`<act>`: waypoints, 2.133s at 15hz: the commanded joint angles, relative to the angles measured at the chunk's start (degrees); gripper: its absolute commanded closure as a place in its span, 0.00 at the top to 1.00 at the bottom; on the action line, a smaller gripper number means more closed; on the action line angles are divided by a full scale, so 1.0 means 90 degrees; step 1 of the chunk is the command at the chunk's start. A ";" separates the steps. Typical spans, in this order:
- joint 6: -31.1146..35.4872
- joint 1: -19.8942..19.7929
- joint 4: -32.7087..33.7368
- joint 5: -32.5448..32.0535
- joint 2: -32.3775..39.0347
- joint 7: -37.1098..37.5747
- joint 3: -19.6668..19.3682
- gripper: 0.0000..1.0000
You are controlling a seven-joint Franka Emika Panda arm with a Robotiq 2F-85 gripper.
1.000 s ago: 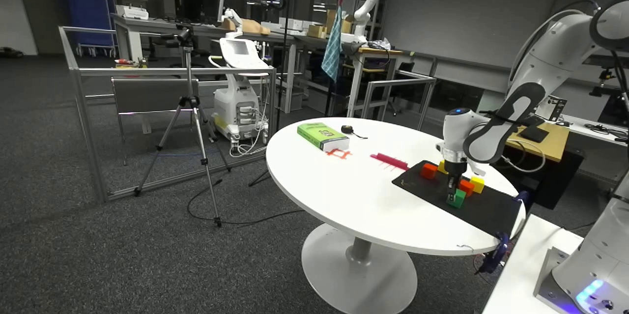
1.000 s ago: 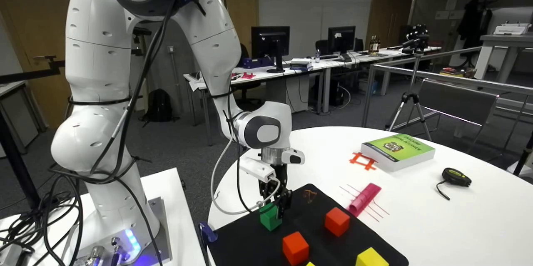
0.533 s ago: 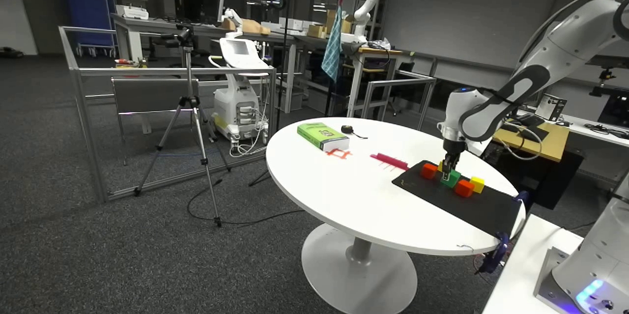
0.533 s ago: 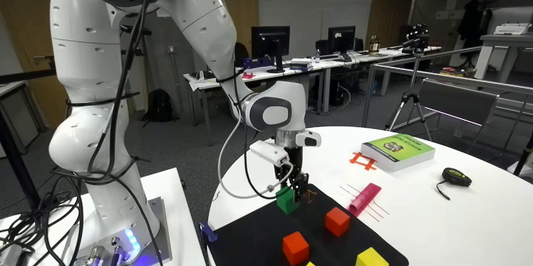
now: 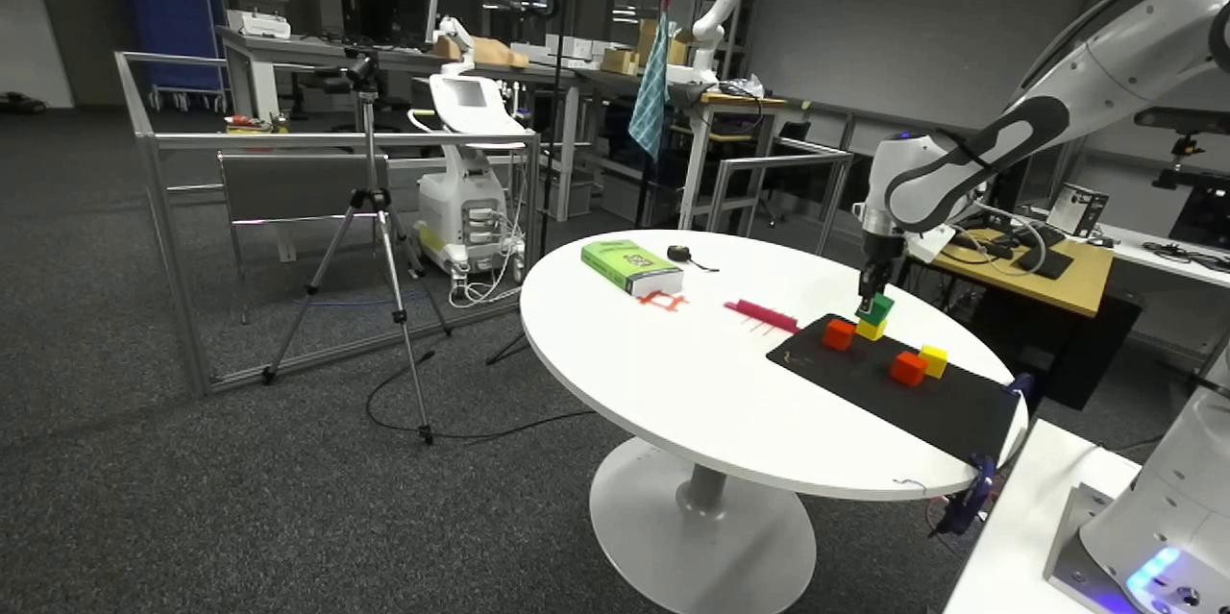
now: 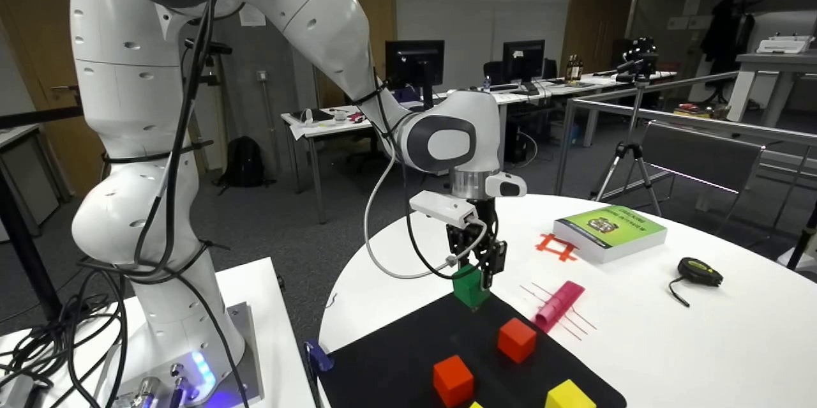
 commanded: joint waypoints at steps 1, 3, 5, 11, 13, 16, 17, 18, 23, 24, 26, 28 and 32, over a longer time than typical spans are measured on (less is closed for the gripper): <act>-0.0016 -0.0030 -0.0013 -0.0004 0.0004 0.0004 0.0039 0.57; -0.0015 -0.0028 -0.0025 -0.0004 0.0018 0.0005 0.0043 0.57; -0.0014 -0.0028 -0.0025 -0.0004 0.0025 0.0005 0.0043 0.57; -0.0072 -0.0053 0.0105 0.0317 0.0125 -0.0080 0.0110 0.32; -0.0145 -0.0067 0.0339 0.0581 0.0315 -0.0126 0.0165 0.32; -0.0333 -0.0073 0.0787 0.0805 0.0663 -0.0124 0.0218 0.32; -0.0376 -0.0075 0.0938 0.0809 0.0775 -0.0118 0.0223 0.32; -0.0411 -0.0083 0.1083 0.0804 0.0884 -0.0146 0.0227 0.32; -0.0800 -0.0130 0.1881 0.0699 0.1419 -0.0378 0.0242 0.32; -0.0883 -0.0144 0.2042 0.0692 0.1535 -0.0423 0.0243 0.32; -0.1008 -0.0171 0.2328 0.0660 0.1745 -0.0479 0.0229 0.32; -0.1089 -0.0238 0.2550 0.0649 0.1929 -0.0593 0.0225 0.32; -0.1093 -0.0454 0.2796 0.0682 0.2211 -0.0868 0.0229 0.32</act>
